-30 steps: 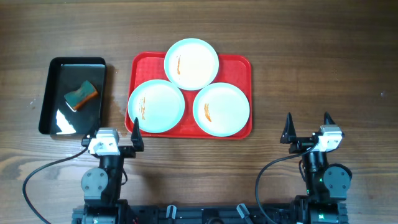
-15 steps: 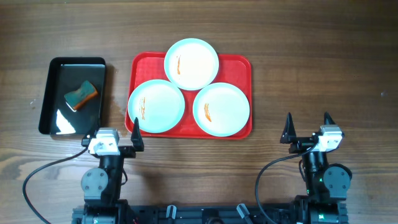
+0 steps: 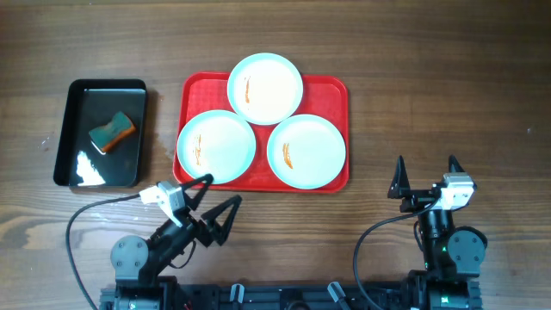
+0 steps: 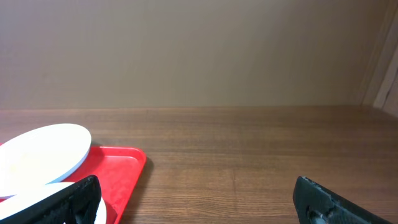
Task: Clean dirty plates on tray and stack at the side
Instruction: 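Move the left gripper over the sponge in the black tray, then lower the left gripper and grasp the green sponge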
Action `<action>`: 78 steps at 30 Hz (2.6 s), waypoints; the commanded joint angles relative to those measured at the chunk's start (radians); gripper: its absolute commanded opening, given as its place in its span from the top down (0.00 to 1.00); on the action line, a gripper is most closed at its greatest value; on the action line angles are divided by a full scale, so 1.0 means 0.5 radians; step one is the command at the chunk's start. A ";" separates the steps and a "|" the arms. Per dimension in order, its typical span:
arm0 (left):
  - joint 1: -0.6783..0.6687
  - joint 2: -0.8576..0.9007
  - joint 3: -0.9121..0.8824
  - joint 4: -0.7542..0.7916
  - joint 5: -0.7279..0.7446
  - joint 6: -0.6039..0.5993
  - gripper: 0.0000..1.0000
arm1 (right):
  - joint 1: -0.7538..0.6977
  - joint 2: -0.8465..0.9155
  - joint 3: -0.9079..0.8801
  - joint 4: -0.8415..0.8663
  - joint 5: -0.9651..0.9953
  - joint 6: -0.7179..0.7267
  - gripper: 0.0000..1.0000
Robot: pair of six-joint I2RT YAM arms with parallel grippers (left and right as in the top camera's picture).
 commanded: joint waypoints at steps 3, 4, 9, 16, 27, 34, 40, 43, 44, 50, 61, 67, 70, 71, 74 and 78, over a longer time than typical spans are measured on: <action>0.024 -0.015 0.220 0.337 0.209 -0.309 0.01 | -0.002 -0.012 -0.002 0.005 0.028 0.024 0.00; 0.062 0.005 0.375 0.178 0.015 -0.203 0.00 | -0.002 -0.012 -0.002 0.005 0.027 0.024 0.00; 0.184 0.695 1.297 -1.122 -0.975 0.261 0.01 | -0.002 -0.012 -0.002 0.005 0.027 0.024 0.01; 0.184 2.499 2.696 -2.183 -1.458 0.527 0.00 | -0.002 -0.012 -0.002 0.005 0.028 0.024 0.00; 0.777 3.425 2.699 -1.776 -2.045 0.095 0.06 | -0.002 -0.012 -0.002 0.005 0.027 0.024 0.00; 0.787 3.640 2.698 -1.471 -1.920 1.131 0.23 | -0.002 -0.012 -0.002 0.005 0.028 0.024 0.01; 0.786 3.728 2.698 -1.472 -1.804 2.419 0.20 | -0.002 -0.012 -0.002 0.005 0.028 0.024 0.00; 0.786 3.742 2.698 -1.502 -1.510 2.943 0.20 | -0.002 -0.012 -0.002 0.005 0.027 0.024 0.00; 0.786 3.759 2.698 -1.518 -1.523 3.101 0.21 | -0.002 -0.012 -0.002 0.005 0.027 0.024 0.00; 0.810 3.953 2.698 -1.447 -1.521 3.359 0.25 | -0.002 -0.012 -0.002 0.005 0.027 0.024 0.00; 0.915 4.051 2.698 -1.293 -1.450 2.581 0.85 | -0.002 -0.012 -0.002 0.005 0.028 0.024 0.00; 0.896 4.039 2.698 -1.316 -1.370 1.704 0.00 | -0.002 -0.012 -0.002 0.005 0.028 0.025 0.00; 0.893 3.976 2.699 -1.350 -1.372 1.704 0.00 | -0.002 -0.012 -0.002 0.005 0.028 0.025 0.00; 0.893 3.938 2.699 -1.357 -1.371 1.704 0.00 | -0.002 -0.012 -0.002 0.005 0.028 0.024 0.00; 0.893 3.888 2.698 -1.424 -1.371 1.727 0.00 | -0.002 -0.012 -0.002 0.005 0.027 0.024 0.00; 0.899 3.951 2.697 -1.485 -1.442 1.815 0.23 | -0.002 -0.012 -0.002 0.005 0.028 0.024 0.00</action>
